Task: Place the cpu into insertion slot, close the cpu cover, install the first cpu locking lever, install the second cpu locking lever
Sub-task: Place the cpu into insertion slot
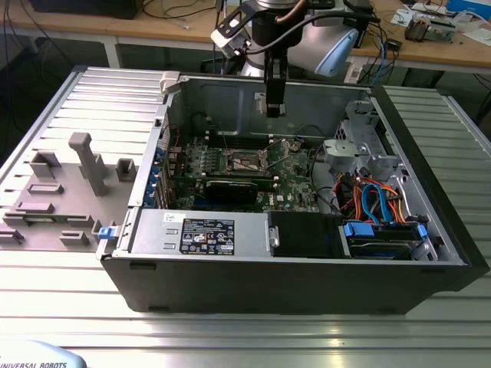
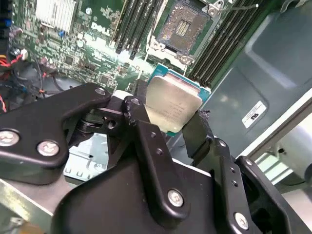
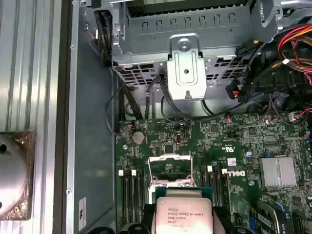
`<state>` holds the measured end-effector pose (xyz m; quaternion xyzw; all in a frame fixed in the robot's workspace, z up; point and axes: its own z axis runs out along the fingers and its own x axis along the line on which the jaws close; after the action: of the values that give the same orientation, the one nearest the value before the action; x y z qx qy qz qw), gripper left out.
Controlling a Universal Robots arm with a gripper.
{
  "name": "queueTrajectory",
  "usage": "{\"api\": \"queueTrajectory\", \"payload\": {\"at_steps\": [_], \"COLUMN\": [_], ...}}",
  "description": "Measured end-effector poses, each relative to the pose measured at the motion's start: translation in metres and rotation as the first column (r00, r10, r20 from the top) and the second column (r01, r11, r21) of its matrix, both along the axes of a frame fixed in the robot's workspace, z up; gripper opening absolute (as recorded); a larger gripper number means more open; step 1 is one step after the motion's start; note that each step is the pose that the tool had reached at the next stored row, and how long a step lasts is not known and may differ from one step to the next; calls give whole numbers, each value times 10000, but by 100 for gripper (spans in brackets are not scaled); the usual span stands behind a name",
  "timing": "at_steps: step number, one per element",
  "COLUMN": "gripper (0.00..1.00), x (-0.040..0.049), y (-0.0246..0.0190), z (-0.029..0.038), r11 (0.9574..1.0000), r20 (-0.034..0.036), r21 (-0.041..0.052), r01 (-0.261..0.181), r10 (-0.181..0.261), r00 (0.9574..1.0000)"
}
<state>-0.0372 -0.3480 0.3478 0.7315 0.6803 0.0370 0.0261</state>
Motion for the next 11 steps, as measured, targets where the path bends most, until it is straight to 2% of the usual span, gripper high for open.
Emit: {"api": "queueTrajectory", "payload": {"at_steps": [11], "gripper": [54], "x": [0], "y": [0], "z": [0], "r11": [10000], "r20": [1], "r21": [0], "r01": [64], "r10": [-64], "r00": [10000]}}
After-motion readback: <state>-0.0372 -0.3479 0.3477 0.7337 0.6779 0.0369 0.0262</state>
